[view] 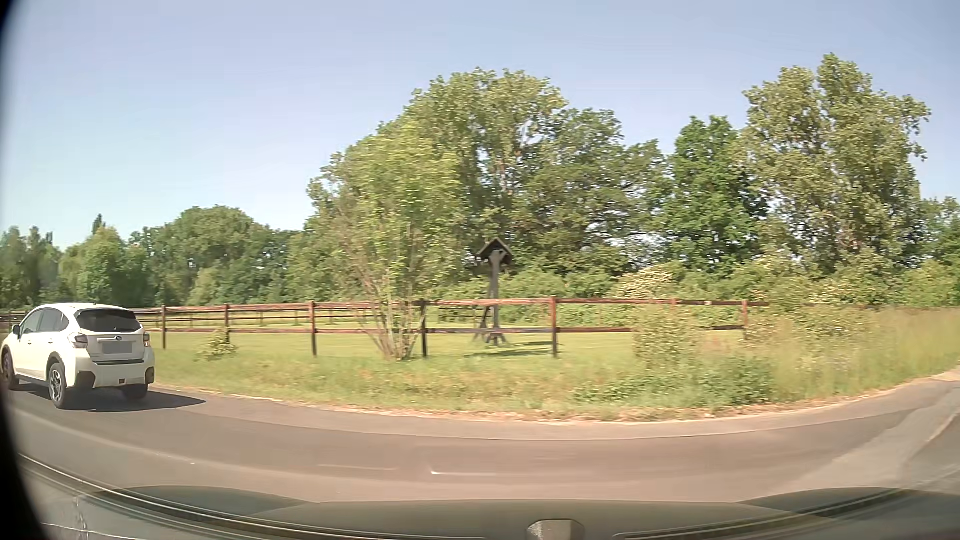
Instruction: Follow the waypoints while adhering to traffic rules and regulations
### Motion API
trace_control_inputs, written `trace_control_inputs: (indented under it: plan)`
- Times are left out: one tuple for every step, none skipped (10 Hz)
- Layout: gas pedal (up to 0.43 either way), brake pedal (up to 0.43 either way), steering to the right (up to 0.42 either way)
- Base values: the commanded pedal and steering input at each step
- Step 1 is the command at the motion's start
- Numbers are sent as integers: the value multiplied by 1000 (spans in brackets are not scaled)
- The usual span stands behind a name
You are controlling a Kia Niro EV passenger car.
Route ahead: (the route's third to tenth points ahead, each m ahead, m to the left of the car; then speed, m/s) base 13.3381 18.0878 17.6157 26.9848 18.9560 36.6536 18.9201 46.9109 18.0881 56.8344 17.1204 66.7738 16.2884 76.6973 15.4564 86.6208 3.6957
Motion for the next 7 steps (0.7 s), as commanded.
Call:
trace_control_inputs:
  plan:
    - [157,30,-802]
    - [138,24,-789]
    - [138,30,-767]
    - [138,30,-741]
    - [138,30,-713]
    - [138,24,-691]
    - [138,30,-658]
